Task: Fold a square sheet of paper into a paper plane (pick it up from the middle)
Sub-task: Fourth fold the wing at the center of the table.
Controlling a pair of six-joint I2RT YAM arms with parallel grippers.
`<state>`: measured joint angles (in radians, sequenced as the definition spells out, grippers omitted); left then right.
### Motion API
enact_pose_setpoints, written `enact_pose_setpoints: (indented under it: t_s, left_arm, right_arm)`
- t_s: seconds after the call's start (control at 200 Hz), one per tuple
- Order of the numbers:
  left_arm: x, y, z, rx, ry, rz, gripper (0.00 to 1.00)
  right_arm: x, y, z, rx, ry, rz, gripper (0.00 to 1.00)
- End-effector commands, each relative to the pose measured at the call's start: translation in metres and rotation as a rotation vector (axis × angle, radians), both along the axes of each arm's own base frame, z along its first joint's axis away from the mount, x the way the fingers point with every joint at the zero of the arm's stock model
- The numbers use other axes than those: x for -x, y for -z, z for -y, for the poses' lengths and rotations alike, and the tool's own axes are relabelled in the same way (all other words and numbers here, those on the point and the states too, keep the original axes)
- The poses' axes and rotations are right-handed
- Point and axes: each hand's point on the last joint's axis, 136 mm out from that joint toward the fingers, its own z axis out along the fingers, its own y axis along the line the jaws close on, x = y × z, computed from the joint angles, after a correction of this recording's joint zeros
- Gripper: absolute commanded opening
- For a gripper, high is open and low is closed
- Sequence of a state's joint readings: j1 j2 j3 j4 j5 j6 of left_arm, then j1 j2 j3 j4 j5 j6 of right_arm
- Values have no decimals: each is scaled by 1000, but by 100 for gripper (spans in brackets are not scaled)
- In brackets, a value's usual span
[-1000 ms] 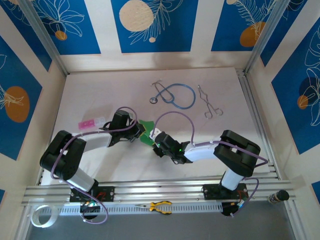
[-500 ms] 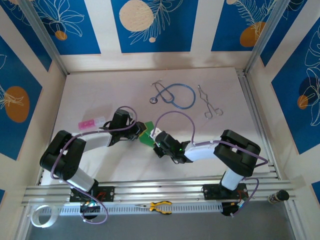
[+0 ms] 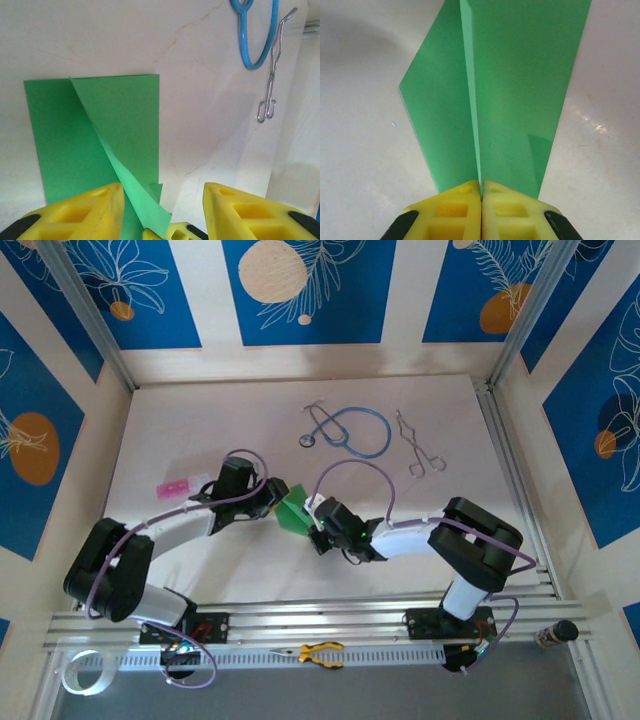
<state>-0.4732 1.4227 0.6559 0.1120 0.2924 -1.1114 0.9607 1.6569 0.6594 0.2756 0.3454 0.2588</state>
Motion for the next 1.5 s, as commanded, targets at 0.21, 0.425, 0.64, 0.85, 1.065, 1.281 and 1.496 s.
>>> enact_pose_setpoints:
  t_s: [0.21, 0.425, 0.64, 0.85, 1.065, 1.281, 1.496]
  left_arm:
    - [-5, -7, -5, -29, -7, 23, 46]
    - [-5, -5, -3, -21, 0, 17, 46]
    - [-4, -2, -2, -1, -2, 14, 33]
    - [-3, 1, -1, 5, 0, 10, 19]
    - [-3, 9, 3, 26, 4, -9, 11]
    - [-4, 12, 4, 34, 2, -15, 9]
    - [-1, 27, 4, 24, 5, -54, 3]
  right_arm:
    - [4, -5, -9, -115, 1, -158, 8]
    - [5, -3, -8, -154, 17, -228, 9]
    - [6, 0, -6, -195, 45, -282, 9]
    - [4, -1, -1, -256, 86, -315, 9]
    - [3, 1, 4, -280, 118, -315, 9]
    - [5, 3, 11, -321, 158, -333, 9]
    - [2, 2, 17, -355, 194, -356, 8]
